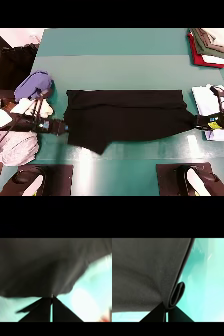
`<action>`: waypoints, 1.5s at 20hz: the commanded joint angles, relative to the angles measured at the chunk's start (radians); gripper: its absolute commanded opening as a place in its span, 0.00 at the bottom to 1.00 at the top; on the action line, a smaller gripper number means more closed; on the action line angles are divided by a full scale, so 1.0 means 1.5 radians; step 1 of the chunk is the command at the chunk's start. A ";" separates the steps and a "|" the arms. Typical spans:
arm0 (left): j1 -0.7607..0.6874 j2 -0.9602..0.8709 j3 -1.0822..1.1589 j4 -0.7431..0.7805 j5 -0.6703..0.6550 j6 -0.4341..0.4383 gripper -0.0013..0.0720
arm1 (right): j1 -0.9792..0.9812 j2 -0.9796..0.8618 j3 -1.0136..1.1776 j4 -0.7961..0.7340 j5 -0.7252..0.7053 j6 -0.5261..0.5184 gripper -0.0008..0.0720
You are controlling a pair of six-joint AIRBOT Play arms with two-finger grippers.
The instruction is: Fold the shirts.
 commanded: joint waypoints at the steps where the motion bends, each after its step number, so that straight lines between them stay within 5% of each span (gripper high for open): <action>1: -0.004 -0.002 0.044 0.071 0.173 -0.031 0.05 | 0.000 0.010 0.001 0.007 -0.054 0.018 0.03; 15: -0.004 -0.217 0.047 0.137 0.491 -0.041 0.05 | 0.070 -0.314 0.196 0.060 -0.169 0.034 0.04; 20: -0.004 -0.285 0.077 0.134 0.527 -0.042 0.05 | 0.071 -0.411 0.262 0.068 -0.173 0.045 0.05; 21: -0.004 -0.291 0.077 0.130 0.533 -0.042 0.05 | 0.071 -0.422 0.272 0.076 -0.173 0.044 0.12; 23: -0.004 -0.293 0.077 0.126 0.532 -0.042 0.05 | 0.070 -0.435 0.291 0.096 -0.174 0.043 0.64; 24: -0.004 -0.292 0.079 0.126 0.531 -0.042 0.14 | 0.067 -0.436 0.301 0.101 -0.173 0.042 0.66; 26: -0.004 -0.291 0.092 0.126 0.502 -0.042 0.74 | 0.058 -0.433 0.325 0.101 -0.156 0.020 0.66; 30: -0.004 -0.291 0.136 0.127 0.422 -0.041 0.77 | 0.009 -0.434 0.335 0.103 -0.092 -0.016 0.66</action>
